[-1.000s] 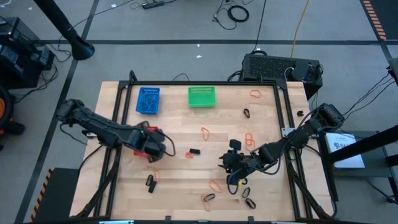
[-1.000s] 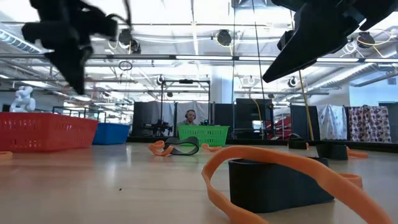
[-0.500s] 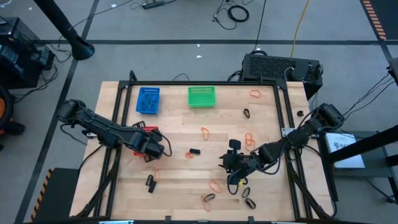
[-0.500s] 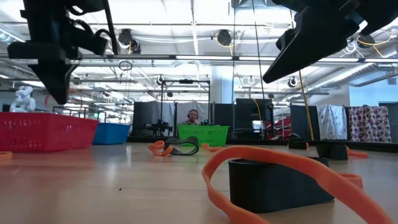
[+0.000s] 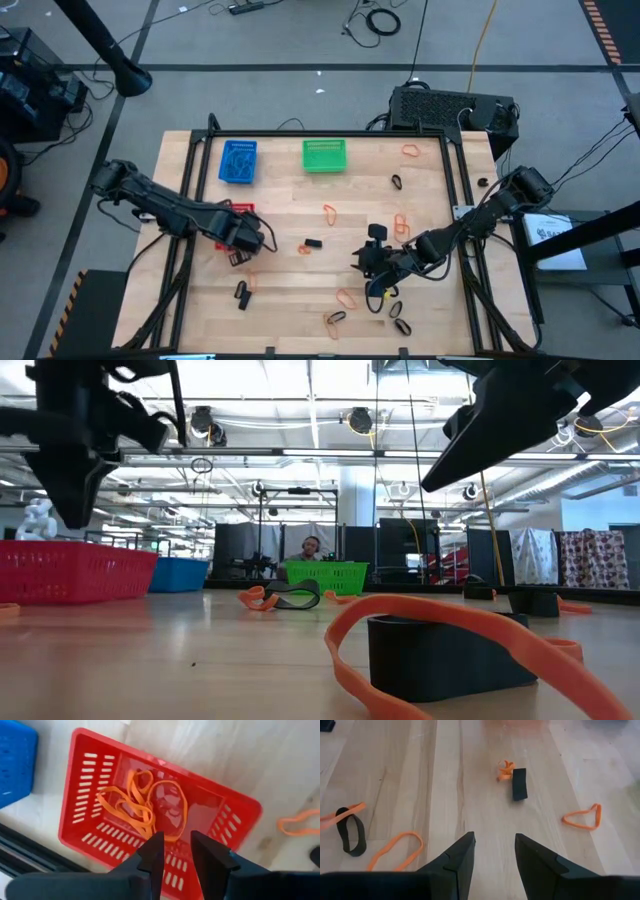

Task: Sort rubber bands into baskets
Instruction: Put the orange rubber band into the red bin

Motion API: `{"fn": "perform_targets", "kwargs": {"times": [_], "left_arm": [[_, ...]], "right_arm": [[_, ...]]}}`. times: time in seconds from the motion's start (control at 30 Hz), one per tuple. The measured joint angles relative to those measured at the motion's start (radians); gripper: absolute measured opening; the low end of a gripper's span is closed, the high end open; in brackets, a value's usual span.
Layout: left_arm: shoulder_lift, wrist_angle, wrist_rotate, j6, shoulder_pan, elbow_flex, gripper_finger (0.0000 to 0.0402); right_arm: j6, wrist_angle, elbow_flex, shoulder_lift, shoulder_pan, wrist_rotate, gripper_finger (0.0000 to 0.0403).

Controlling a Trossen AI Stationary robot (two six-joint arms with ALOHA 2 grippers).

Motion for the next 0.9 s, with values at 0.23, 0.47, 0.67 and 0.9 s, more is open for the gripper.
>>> {"fn": "perform_targets", "kwargs": {"times": [0.23,0.47,0.67,0.9], "left_arm": [[-0.001,0.025,-0.011,0.000,0.046,0.104,0.0105],[0.002,0.483,-0.294,0.189,0.061,0.103,0.0105],[0.078,0.940,-0.342,0.548,0.089,0.085,0.0105],[0.278,1.147,-0.312,0.816,0.166,0.085,0.0105]], "right_arm": [[0.000,0.002,0.000,0.000,-0.001,0.091,0.0135],[0.008,-0.001,0.000,0.000,-0.002,0.186,0.0135],[0.027,-0.012,0.000,0.000,-0.002,0.182,0.0135],[0.087,-0.041,0.000,0.000,-0.002,0.180,0.0135]]}}
